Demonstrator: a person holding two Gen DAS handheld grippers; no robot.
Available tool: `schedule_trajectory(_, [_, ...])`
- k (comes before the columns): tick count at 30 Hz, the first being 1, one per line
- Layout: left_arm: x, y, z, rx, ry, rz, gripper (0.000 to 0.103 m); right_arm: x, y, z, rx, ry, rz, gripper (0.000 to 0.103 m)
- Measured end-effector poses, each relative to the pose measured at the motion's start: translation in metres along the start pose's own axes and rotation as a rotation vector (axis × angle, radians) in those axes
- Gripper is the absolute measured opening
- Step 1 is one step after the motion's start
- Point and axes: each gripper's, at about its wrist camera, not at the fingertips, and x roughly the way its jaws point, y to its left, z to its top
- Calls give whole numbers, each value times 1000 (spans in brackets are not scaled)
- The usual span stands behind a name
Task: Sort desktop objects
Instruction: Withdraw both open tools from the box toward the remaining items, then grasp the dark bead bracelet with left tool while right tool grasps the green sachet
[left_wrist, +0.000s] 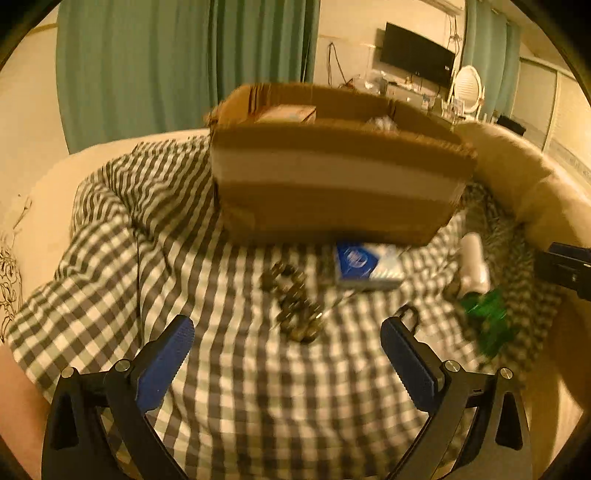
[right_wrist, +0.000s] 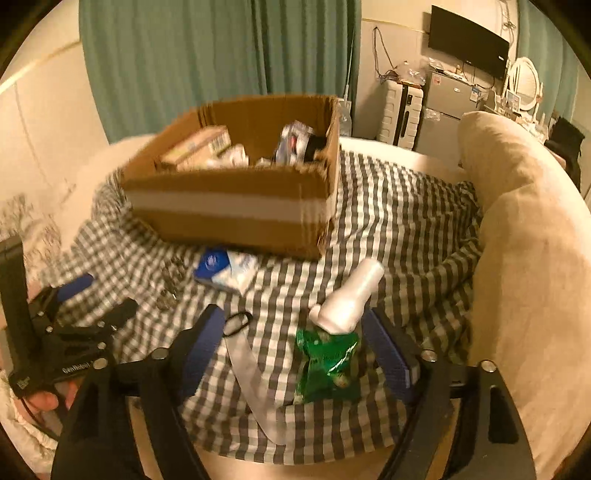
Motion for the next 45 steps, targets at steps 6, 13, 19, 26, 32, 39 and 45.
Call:
schedule_trajectory(6, [26, 1, 2, -16, 38, 13, 103, 32, 15, -21, 1, 70, -58, 80])
schedule_trajectory(13, [57, 8, 3, -111, 105, -59, 103, 55, -7, -35, 97, 141, -131, 80])
schedule_trajectory(19, [75, 4, 8, -125, 133, -73, 103, 61, -17, -34, 127, 167, -167, 80])
schedule_trajectory(26, [92, 5, 7, -118, 143, -32, 98, 79, -16, -38, 93, 221, -212, 80])
schedule_trajectory(32, [91, 2, 5, -74, 132, -11, 65, 90, -13, -43, 75, 259, -211, 80])
schedule_trajectory(39, [81, 5, 3, -82, 114, -39, 29, 105, -14, -53, 68, 325, -231, 57])
schedule_trajectory(45, [66, 21, -1, -131, 114, -66, 20, 99, -19, -54, 84, 315, -210, 41])
